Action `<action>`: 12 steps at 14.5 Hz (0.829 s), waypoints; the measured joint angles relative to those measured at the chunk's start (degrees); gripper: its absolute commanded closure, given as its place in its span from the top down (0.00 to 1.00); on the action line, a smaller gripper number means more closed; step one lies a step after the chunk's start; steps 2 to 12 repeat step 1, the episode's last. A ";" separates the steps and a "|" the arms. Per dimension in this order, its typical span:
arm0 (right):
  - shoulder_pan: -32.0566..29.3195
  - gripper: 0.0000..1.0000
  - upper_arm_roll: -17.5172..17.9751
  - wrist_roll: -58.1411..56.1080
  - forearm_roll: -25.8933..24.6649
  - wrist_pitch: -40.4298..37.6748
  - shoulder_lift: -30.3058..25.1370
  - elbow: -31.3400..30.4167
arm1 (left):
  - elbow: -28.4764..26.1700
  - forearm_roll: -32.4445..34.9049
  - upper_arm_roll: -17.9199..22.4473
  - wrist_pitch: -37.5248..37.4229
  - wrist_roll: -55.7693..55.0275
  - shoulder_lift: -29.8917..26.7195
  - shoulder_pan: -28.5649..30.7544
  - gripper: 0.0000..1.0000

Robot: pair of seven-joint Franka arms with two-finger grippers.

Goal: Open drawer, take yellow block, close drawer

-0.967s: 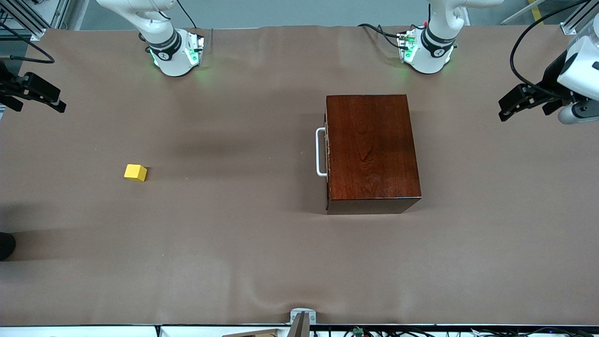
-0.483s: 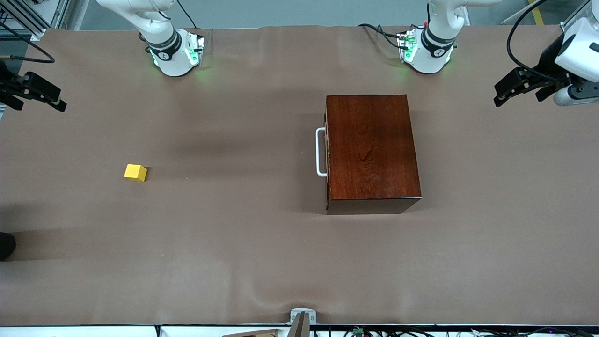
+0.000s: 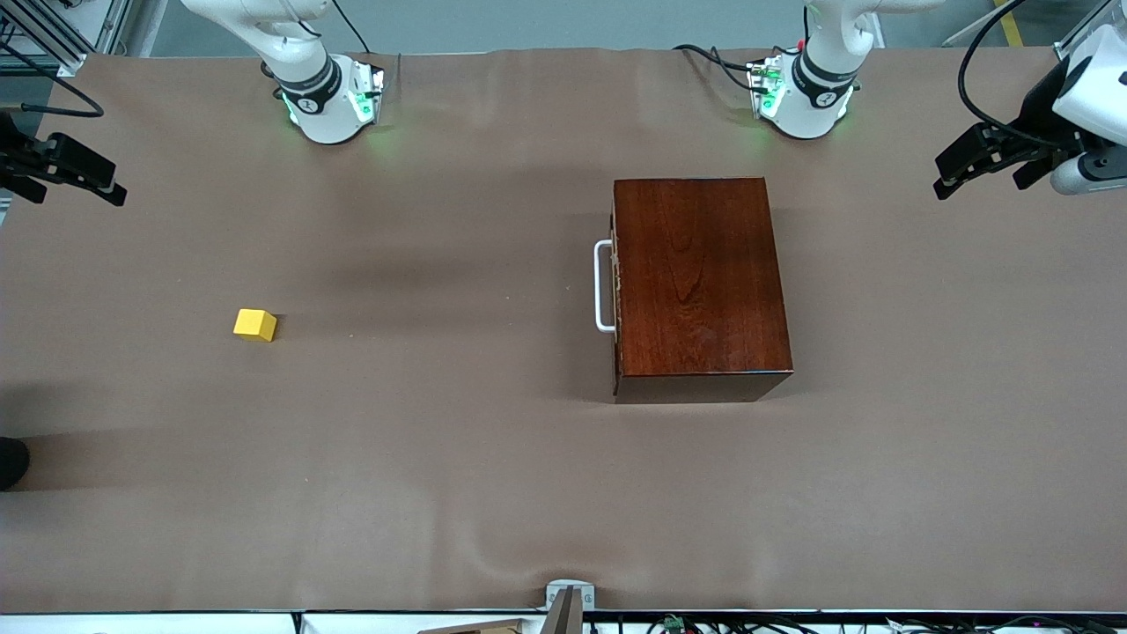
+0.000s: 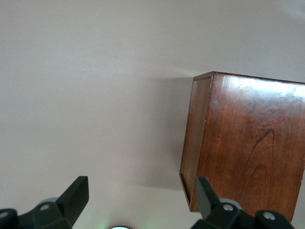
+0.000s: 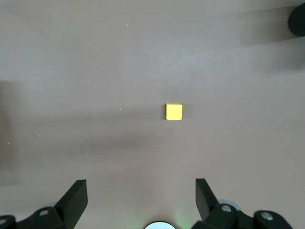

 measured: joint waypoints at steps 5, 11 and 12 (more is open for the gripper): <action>0.00 1.00 -0.01 0.00 0.00 -0.02 0.00 0.00 | 0.00 0.00 0.00 -0.01 0.00 0.00 0.01 1.00; 0.00 1.00 -0.01 0.00 0.00 -0.02 0.00 0.00 | 0.00 0.00 0.00 -0.01 0.00 0.00 0.01 1.00; 0.00 1.00 -0.01 0.00 0.00 -0.02 0.00 0.00 | 0.00 0.00 0.00 -0.01 0.00 0.00 0.01 1.00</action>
